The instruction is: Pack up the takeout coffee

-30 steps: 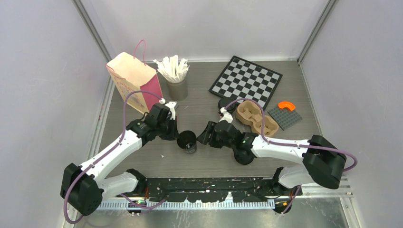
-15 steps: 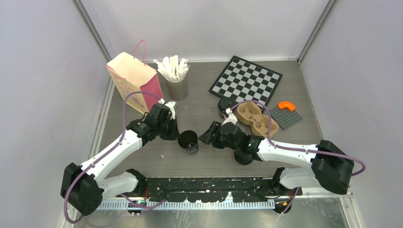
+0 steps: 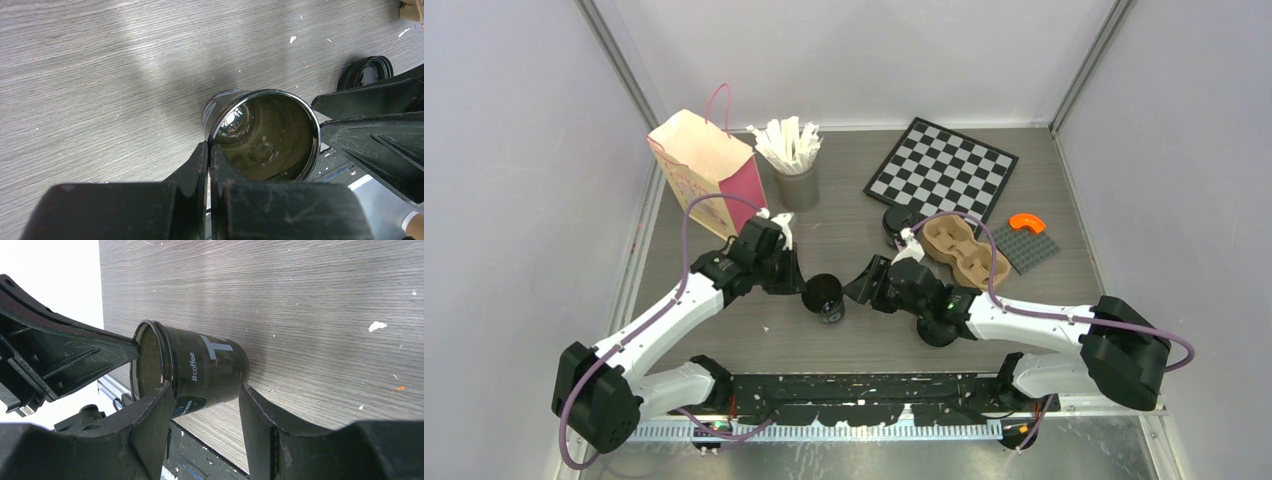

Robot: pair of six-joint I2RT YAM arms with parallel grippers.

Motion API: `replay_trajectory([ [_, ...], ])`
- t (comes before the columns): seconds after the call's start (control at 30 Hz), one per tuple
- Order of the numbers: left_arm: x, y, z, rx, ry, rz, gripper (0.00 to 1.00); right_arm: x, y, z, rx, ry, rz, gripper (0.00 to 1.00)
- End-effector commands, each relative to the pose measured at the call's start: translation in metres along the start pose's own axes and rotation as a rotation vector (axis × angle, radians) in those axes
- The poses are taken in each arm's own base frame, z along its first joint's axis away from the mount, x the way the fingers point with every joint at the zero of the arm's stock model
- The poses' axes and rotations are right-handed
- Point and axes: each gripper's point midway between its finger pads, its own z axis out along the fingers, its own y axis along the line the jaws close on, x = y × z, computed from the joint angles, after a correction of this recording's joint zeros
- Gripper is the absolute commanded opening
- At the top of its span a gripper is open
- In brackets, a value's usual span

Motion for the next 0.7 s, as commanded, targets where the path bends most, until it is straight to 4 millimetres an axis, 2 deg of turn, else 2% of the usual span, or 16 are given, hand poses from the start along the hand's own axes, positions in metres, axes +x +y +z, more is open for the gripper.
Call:
replay_trajectory([
  [0.0,-0.014,-0.025,-0.003,0.111,-0.044,-0.024,0.00,-0.002,0.011,0.004,-0.053,-0.024,0.025,0.56],
  [0.13,-0.013,-0.033,-0.001,0.156,-0.041,-0.053,0.00,0.002,0.003,0.007,-0.018,-0.007,0.019,0.55],
  [0.27,-0.014,-0.034,0.000,0.158,-0.043,-0.065,0.00,0.003,-0.015,0.008,0.059,-0.007,-0.013,0.54],
  [0.4,-0.015,-0.034,0.000,0.158,-0.044,-0.068,0.00,0.003,-0.010,0.007,0.036,-0.004,-0.023,0.51],
  [0.67,-0.015,-0.051,-0.002,0.244,-0.028,-0.101,0.00,0.000,0.011,0.002,-0.034,0.005,-0.029,0.48],
])
